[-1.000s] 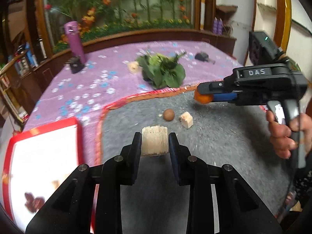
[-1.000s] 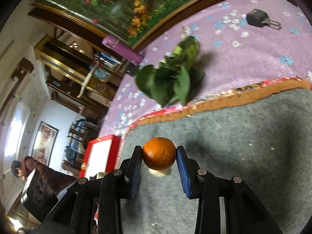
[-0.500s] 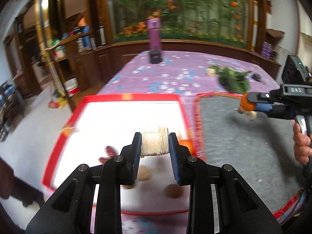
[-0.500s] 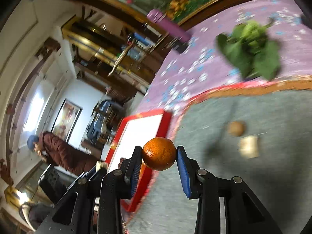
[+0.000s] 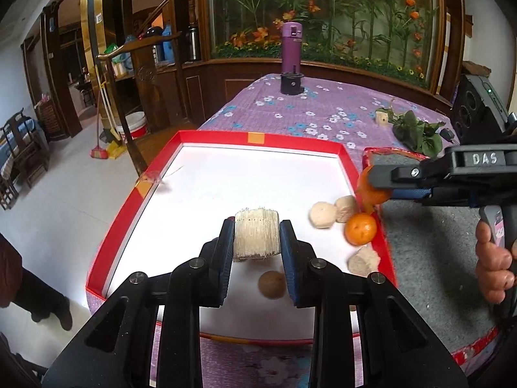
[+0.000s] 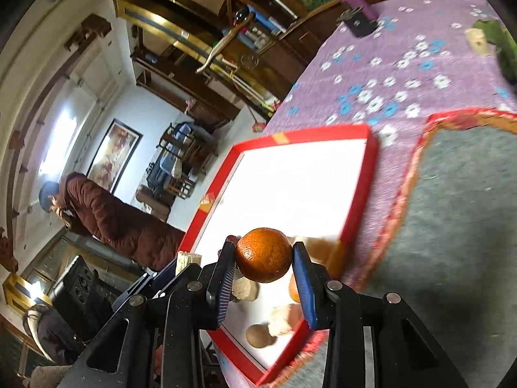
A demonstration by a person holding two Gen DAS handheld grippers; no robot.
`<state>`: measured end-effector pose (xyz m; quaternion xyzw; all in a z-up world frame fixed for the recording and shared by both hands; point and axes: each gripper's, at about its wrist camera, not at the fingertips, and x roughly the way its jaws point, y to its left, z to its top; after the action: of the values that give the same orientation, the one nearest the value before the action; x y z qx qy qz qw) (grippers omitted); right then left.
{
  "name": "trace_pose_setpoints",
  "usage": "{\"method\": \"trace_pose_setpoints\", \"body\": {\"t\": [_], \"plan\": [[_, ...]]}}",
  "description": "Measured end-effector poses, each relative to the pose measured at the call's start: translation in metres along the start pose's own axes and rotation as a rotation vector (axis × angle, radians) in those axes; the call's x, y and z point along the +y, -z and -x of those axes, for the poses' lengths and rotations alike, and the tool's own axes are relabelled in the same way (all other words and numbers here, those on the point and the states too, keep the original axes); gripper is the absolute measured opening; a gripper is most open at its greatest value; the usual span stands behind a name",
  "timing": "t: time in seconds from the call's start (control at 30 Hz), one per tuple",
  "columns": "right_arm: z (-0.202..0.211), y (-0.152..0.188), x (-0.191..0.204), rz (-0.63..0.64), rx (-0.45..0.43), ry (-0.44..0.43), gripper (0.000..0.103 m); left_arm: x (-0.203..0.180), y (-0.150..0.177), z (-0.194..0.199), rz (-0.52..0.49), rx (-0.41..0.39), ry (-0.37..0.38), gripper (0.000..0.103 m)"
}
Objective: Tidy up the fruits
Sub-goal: 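Carry the yam chunk and orange over the white tray and release both, then grasp a brown nut with the left gripper while the right grasps a yam chunk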
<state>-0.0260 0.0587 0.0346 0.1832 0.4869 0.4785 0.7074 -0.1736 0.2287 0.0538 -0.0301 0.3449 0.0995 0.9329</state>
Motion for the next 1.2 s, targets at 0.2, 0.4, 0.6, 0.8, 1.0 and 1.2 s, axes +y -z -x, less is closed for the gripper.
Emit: {"method": "trace_pose_setpoints", "body": {"t": [0.2,0.4,0.6,0.8,1.0,1.2], "plan": [[-0.028,0.005,0.007,0.01,0.053,0.026,0.034,0.012,0.006,-0.005,0.01,0.017,-0.005,0.027],[-0.037,0.006,0.011,-0.008,0.073,0.034,0.039,0.019,0.013,-0.011,0.019,0.044,-0.013,0.027],[-0.032,0.004,0.019,-0.01,0.056,-0.018,0.044,0.018,0.011,-0.006,0.016,0.047,-0.04,0.027],[0.006,-0.001,0.012,0.004,-0.032,0.004,0.044,-0.001,0.002,0.003,-0.019,0.022,0.002,0.029],[0.082,0.003,-0.025,0.015,-0.167,0.146,0.044,-0.054,-0.017,0.002,-0.132,0.011,0.099,0.029],[0.146,0.013,-0.079,-0.006,-0.236,0.401,0.044,-0.114,-0.036,-0.006,-0.241,0.003,0.196,0.029]]}}
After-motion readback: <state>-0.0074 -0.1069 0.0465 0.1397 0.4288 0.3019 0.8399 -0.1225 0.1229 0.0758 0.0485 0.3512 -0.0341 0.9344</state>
